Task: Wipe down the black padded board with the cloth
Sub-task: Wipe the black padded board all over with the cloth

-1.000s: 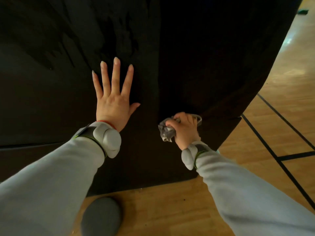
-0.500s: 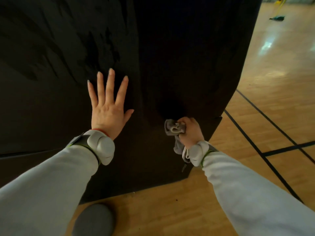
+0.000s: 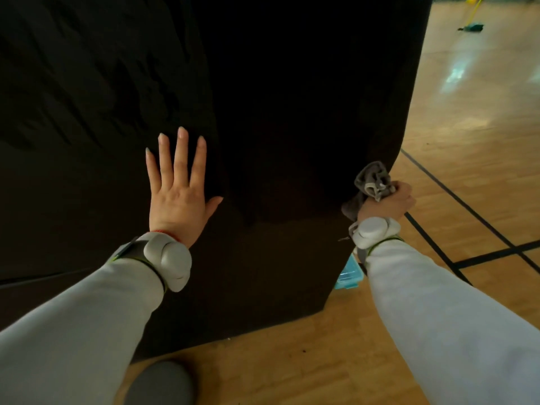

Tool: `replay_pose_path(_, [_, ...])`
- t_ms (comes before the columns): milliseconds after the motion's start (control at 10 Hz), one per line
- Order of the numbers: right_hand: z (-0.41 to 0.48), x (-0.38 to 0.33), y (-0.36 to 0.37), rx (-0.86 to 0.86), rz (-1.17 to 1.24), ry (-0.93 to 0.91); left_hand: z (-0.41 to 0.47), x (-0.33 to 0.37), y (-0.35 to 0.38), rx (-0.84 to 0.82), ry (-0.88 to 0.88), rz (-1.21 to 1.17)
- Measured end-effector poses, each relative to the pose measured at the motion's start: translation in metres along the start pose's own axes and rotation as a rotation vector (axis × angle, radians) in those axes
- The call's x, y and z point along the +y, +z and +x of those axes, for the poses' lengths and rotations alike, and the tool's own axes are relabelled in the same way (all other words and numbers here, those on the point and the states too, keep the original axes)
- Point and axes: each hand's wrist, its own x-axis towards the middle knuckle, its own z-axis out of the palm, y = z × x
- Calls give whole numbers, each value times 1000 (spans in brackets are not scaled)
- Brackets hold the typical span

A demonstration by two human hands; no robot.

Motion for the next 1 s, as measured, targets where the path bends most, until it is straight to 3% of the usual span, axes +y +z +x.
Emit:
replay_pose_path(200, [-7,-12,8,-273,-154,-64,4,-2,12,34,0,13])
replay_pose_path(500, [-30,-24,22,-301,-120,49,5,1,12,20,1,19])
replay_pose_path(800, [-110,-43,42,-540,-202,71,-4,-19,-6,-23,145,5])
replay_pose_path(1000, [-144,-57,51,-662,-148,50,-8,-36,-22,-14,139,23])
